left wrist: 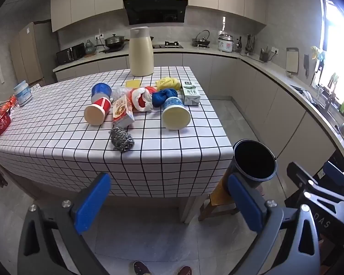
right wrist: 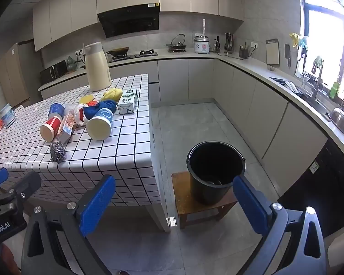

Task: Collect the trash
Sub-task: 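Approach the table with both tools open toward the trash items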

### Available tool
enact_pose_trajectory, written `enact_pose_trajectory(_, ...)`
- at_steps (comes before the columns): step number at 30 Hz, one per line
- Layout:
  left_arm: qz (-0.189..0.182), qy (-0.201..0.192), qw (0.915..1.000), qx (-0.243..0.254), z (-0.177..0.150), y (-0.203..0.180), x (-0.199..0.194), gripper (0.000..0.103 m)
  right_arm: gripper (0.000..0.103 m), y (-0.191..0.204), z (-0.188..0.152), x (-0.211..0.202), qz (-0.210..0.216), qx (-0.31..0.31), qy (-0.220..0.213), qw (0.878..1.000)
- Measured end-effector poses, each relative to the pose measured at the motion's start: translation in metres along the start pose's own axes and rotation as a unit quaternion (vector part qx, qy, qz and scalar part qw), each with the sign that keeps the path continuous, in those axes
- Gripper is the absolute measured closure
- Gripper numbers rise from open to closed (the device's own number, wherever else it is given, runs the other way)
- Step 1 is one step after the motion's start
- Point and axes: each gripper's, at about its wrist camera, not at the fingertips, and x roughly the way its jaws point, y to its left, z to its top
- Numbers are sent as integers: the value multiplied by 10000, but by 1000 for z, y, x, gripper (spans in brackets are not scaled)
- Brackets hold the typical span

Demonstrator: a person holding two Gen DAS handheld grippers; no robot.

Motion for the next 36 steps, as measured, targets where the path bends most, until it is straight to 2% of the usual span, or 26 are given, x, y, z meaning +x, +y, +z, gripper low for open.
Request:
enact_pose_trajectory(3, 225, 8, 9995, 207, 0, -17, 1, 0, 0, 1, -1, 4, -32, 1, 51, 10000)
enact_pose_trajectory(5, 36, -63, 9999, 90, -4, -13, -4, 0, 0, 1, -3, 6, -7, 41, 54, 10000)
enact_pose_trajectory(6, 16, -12, 10000, 69, -2, -15, -5, 0, 0, -4, -4, 3, 96, 100, -73, 9999)
enact_pose_trajectory(9, -22, 0, 10000, -46, 1, -14, -7, 0, 0, -9, 2, 0, 111, 83, -61, 9999)
enact_pose_trajectory(36, -4, -59, 9998, -169, 7, -12, -4, 0, 0, -13, 7, 1, 186, -50, -114, 9997)
